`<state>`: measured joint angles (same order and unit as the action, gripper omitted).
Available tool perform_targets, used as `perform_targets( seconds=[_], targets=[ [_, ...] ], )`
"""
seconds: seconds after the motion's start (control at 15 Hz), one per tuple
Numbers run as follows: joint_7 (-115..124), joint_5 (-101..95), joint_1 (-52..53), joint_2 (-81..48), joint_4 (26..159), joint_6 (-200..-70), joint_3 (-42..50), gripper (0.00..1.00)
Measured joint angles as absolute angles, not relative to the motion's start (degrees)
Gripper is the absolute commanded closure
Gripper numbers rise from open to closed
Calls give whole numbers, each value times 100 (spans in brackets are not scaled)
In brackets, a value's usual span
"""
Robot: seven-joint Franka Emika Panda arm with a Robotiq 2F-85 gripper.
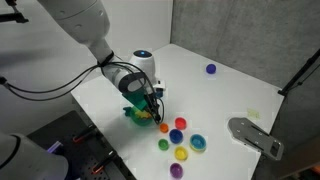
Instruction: Put the light-blue cup in the yellow one, then place the yellow toy in the bowl
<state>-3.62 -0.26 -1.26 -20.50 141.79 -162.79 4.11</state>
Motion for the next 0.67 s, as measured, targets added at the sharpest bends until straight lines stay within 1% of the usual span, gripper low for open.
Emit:
perform_targets(
  seconds=[0.07, 0.13, 0.2, 0.4, 0.67],
  targets=[
    [-362, 15, -123, -2053, 14179, -16279, 302, 72],
    [-359, 26, -113, -2064, 14179, -16279, 226, 22],
    [-356, 26, -97, -2084, 14178, -16279, 186, 21],
    [-351, 24, -74, -2181, 14166, -16281, 184, 1],
    [-351, 23, -80, -2295, 14147, -16281, 222, 0]
  ],
)
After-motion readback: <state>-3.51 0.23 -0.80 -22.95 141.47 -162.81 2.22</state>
